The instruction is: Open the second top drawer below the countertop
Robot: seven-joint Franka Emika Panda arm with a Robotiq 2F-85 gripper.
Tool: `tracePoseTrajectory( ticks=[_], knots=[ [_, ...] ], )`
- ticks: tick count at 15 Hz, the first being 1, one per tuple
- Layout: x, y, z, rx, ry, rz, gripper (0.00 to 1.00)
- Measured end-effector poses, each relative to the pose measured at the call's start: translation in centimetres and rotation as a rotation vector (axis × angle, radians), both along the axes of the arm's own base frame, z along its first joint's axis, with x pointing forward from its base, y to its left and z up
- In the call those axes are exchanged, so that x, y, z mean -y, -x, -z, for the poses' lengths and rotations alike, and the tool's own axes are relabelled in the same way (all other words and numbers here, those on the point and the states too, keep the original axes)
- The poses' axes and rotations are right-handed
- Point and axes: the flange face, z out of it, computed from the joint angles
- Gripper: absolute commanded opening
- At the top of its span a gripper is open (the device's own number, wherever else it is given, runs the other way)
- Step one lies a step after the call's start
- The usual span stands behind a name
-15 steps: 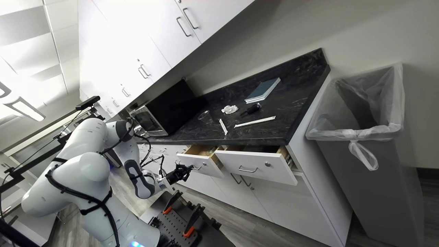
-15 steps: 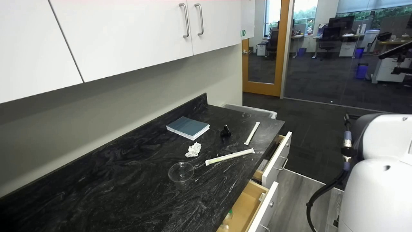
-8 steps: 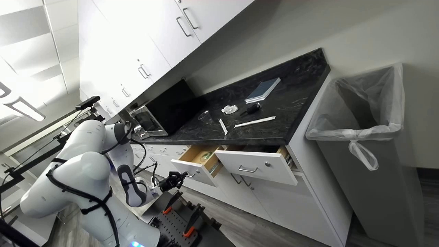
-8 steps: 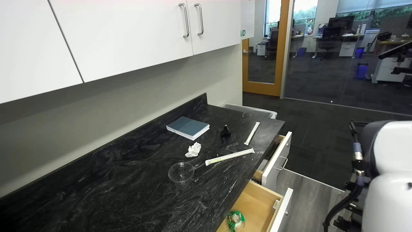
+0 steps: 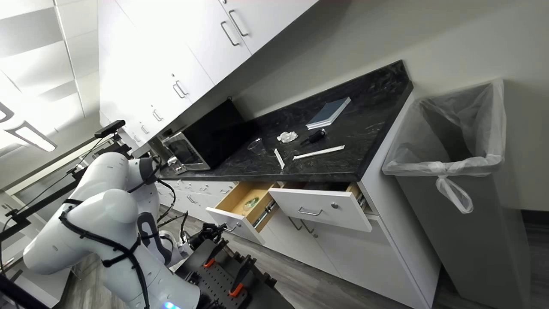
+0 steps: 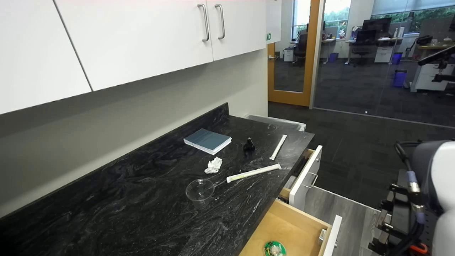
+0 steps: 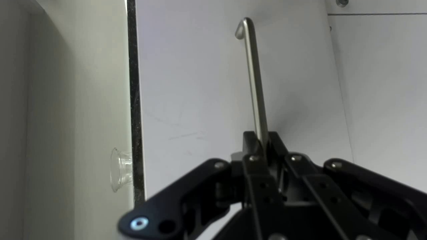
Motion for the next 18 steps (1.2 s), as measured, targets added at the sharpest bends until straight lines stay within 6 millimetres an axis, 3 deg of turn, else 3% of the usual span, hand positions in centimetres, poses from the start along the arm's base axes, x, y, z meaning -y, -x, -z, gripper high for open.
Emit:
tracePoseTrajectory(
  ticks=[1, 2, 7, 13, 16, 17, 18],
  knots=[
    [0.0, 0.0, 0.0, 0.0, 0.0, 0.0, 0.11],
    [0.0, 0.0, 0.0, 0.0, 0.0, 0.0, 0.03],
    [0.1, 0.6, 0.2, 0.013, 0.014, -0.003, 0.03],
    [0.3, 6.0, 0.4, 0.021, 0.021, 0.002, 0.03],
    [0.4, 7.8, 0.4, 0.022, 0.021, 0.004, 0.03],
    [0.4, 8.0, 0.4, 0.024, 0.022, 0.005, 0.36],
    [0.3, 8.0, 0.4, 0.026, 0.022, 0.006, 0.37]
  ],
)
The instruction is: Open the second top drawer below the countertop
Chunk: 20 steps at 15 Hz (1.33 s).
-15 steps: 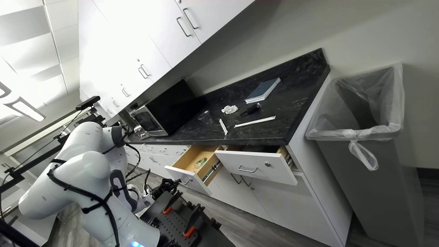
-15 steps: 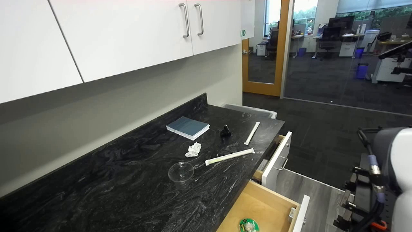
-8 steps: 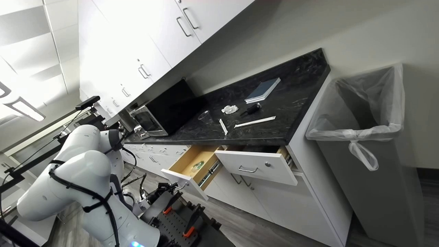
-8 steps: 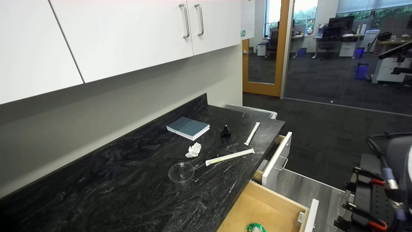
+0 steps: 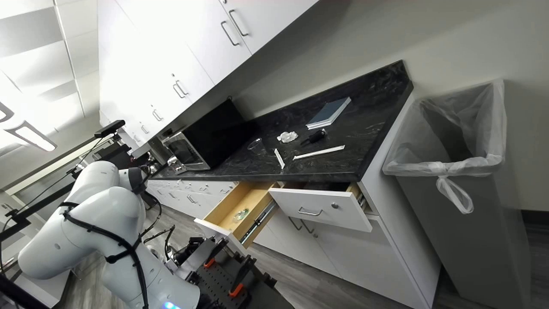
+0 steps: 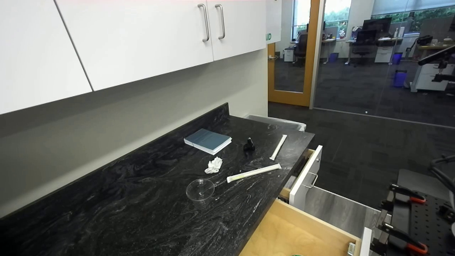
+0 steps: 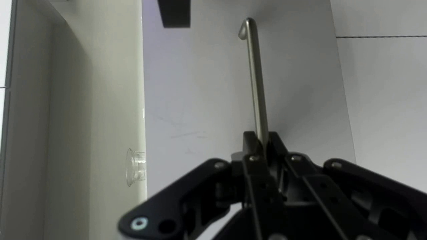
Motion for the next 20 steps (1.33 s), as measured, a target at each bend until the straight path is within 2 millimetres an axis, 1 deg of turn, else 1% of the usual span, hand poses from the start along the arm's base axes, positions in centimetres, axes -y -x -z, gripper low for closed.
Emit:
tracePoseTrajectory(
  ticks=[1, 4, 6, 8, 9, 12, 14, 16, 18, 19, 20],
  knots=[
    [0.0, 0.0, 0.0, 0.002, 0.0, 0.0, 0.42],
    [-0.5, -0.2, -0.6, 0.011, -0.012, -0.002, 0.66],
    [-1.4, -0.1, -1.8, 0.008, -0.039, -0.013, 0.81],
    [-2.4, 0.6, -3.5, -0.029, -0.078, -0.037, 0.95],
    [-2.8, 1.1, -4.5, -0.057, -0.098, -0.049, 0.99],
    [-2.9, 2.4, -8.1, -0.153, -0.16, -0.091, 1.0],
    [-2.1, 2.4, -10.7, -0.198, -0.193, -0.112, 1.0],
    [-0.8, 1.6, -13.2, -0.228, -0.221, -0.124, 1.0],
    [0.9, 0.3, -15.5, -0.25, -0.248, -0.13, 1.0],
    [1.7, -0.5, -16.5, -0.258, -0.262, -0.134, 1.0],
    [2.1, -1.0, -17.1, -0.253, -0.269, -0.133, 1.0]
  ],
)
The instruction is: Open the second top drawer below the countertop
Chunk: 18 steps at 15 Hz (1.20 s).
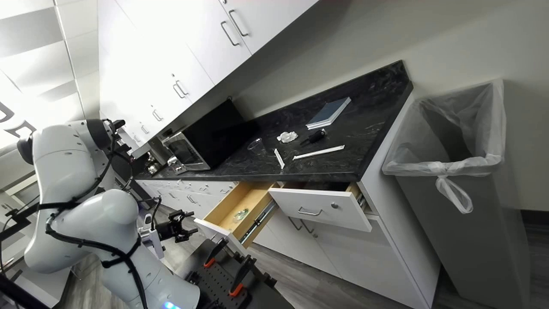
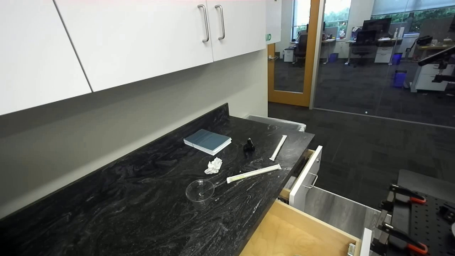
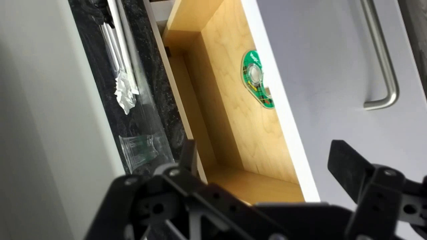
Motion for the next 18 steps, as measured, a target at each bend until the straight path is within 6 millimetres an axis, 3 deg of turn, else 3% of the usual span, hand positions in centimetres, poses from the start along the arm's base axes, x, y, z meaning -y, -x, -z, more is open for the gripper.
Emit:
tracePoseTrajectory(
  ticks=[5, 7, 11, 15, 18],
  knots=[
    [-0.4, 0.8, 0.8, -0.016, -0.003, -0.007, 1.0],
    [-0.9, 0.1, 0.7, -0.005, -0.065, 0.052, 1.0],
    [-1.2, -4.7, -0.9, 0.001, -0.176, 0.226, 1.0],
    [-0.6, -10.2, -4.8, -0.08, -0.327, 0.387, 1.0],
    [0.8, -13.3, -8.2, -0.174, -0.476, 0.47, 1.0]
  ],
)
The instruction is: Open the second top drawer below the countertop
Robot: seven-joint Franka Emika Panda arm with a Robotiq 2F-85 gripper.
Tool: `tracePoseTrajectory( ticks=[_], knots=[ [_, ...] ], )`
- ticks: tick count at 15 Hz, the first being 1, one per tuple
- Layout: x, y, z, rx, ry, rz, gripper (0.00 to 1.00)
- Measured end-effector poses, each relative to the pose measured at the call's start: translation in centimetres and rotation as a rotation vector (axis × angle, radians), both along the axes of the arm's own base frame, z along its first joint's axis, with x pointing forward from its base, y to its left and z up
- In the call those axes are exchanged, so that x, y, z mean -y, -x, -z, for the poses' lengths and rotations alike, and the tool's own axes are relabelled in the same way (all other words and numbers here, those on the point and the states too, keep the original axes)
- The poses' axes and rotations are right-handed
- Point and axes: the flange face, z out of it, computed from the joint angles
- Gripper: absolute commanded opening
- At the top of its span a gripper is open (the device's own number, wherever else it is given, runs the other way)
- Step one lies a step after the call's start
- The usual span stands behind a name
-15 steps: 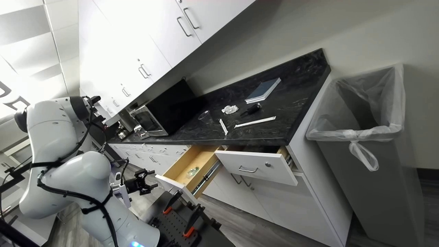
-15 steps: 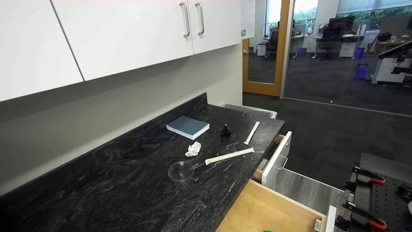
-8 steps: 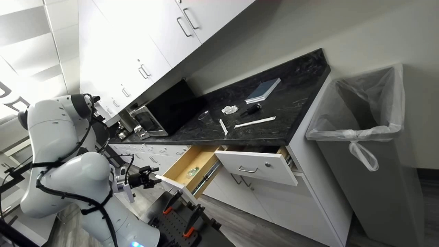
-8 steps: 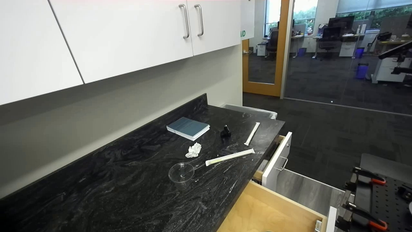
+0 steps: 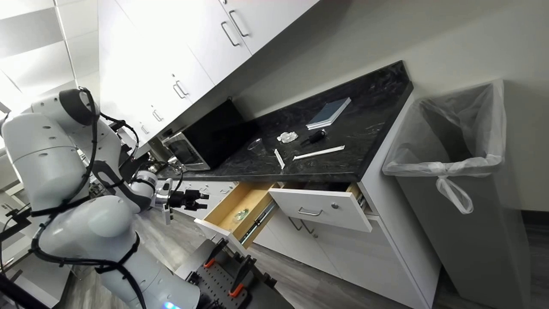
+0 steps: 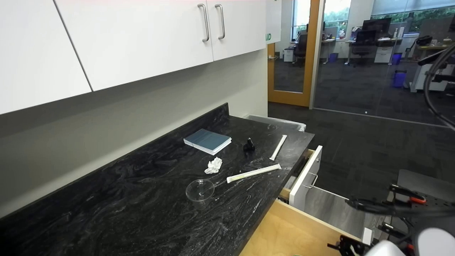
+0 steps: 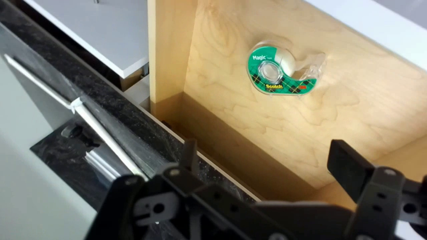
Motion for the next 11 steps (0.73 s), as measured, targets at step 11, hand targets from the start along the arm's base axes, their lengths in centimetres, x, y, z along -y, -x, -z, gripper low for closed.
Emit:
tracePoseTrajectory(
  ticks=[11],
  knots=[
    [5.8, -2.3, -7.7, -0.079, -0.391, 0.178, 1.0]
  ],
)
